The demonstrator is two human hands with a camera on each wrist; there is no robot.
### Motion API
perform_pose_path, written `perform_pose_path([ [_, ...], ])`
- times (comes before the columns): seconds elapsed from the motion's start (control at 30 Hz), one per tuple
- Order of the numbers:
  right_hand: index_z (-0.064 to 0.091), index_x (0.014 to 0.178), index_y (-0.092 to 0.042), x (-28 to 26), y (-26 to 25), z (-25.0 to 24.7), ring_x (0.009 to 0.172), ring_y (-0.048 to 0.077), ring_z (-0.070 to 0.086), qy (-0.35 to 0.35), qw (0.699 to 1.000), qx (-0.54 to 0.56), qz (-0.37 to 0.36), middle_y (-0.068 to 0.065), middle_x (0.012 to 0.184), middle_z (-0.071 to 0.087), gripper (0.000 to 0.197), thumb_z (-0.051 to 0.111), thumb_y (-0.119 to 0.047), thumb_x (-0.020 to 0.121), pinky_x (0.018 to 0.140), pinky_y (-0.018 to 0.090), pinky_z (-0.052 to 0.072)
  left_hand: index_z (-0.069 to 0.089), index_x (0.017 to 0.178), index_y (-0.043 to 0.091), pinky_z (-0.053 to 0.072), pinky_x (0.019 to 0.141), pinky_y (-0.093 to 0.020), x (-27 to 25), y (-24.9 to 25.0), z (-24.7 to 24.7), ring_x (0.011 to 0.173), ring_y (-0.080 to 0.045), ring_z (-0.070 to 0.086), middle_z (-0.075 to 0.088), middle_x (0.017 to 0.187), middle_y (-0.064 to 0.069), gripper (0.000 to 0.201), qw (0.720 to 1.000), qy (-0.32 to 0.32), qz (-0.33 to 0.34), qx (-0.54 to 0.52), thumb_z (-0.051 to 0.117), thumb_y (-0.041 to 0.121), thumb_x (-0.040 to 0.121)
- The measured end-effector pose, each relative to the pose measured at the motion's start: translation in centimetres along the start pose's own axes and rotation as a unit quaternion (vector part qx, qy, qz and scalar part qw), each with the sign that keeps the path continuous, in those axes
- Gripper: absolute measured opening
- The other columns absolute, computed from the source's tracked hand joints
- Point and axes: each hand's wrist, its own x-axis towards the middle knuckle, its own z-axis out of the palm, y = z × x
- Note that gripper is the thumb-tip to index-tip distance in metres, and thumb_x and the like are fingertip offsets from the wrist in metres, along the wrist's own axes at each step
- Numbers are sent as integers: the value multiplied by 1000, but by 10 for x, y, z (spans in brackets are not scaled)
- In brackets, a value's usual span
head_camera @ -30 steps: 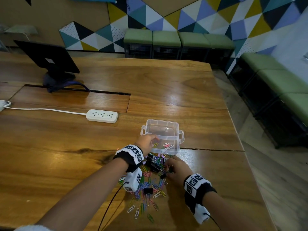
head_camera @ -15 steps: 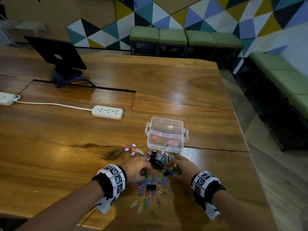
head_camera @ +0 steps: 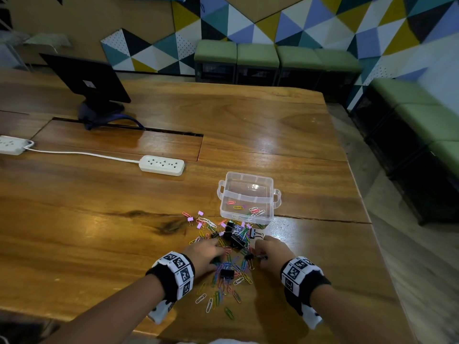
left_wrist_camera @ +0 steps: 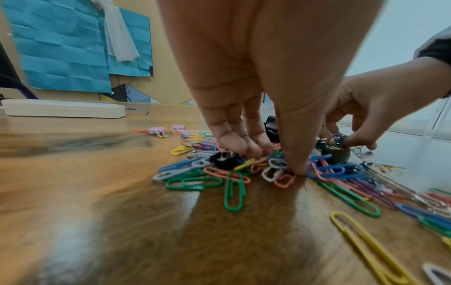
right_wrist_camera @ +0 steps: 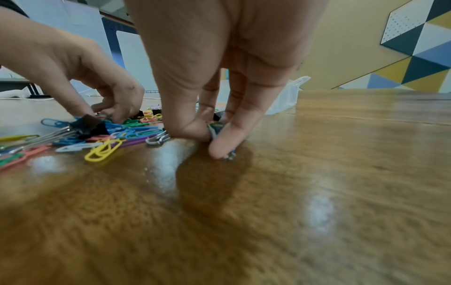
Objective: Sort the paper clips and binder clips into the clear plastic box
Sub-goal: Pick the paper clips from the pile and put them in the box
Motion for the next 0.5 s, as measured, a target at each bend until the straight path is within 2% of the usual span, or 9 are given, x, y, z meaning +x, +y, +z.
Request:
perform_pose_path([
  [0.07, 54, 111, -13, 0, -2, 1, 104, 26, 54, -17, 1000, -11, 14, 6, 109, 54, 31, 58, -11, 81, 82, 28, 46, 55, 120, 17, 46, 96, -35, 3, 2, 0, 117, -22, 50, 50, 123, -5, 28, 1000, -8, -8, 12, 54, 25, 93],
  [0.13, 54, 112, -11, 0, -2, 1, 104, 26, 55, -20, 1000, -14, 19, 3, 98, 48, 32, 59, -10, 80, 76, 26, 43, 55, 120, 15, 45, 97, -35, 5, 4, 0, 118, -23, 50, 53, 123, -7, 27, 1000, -17, -12, 21, 52, 24, 94],
  [0.23, 55, 111, -12, -2, -2, -2, 100, 24, 54, -24, 999, -8, 20, -2, 94, 42, 30, 59, -10, 81, 72, 23, 38, 57, 117, 13, 47, 96, -36, 8, 4, 0, 115, -24, 52, 55, 121, -8, 25, 999, -30, -17, 15, 52, 19, 93],
  [0.33, 59, 95, -21, -3, 0, -6, 86, 16, 49, -18, 999, 24, 34, 1, 93, 52, 19, 61, -11, 78, 66, 18, 38, 59, 113, 12, 48, 93, -35, 10, 2, -1, 111, -24, 55, 58, 118, -8, 22, 999, -34, -21, -5, 54, 15, 91],
  [0.4, 56, 79, -26, -4, 3, -8, 82, 15, 54, -7, 996, 71, 60, -1, 90, 59, 17, 65, -12, 75, 60, 15, 41, 62, 109, 12, 48, 90, -32, 11, 1, -3, 108, -22, 57, 61, 116, -7, 20, 999, -20, -23, -27, 56, 14, 90],
  [0.5, 62, 78, -21, -4, 9, -12, 76, 11, 58, 25, 985, 144, 92, 0, 86, 65, 13, 67, -10, 72, 60, 17, 48, 65, 105, 15, 48, 88, -28, 9, -3, -5, 105, -18, 58, 63, 114, -4, 18, 997, 17, -27, -69, 60, 16, 88],
])
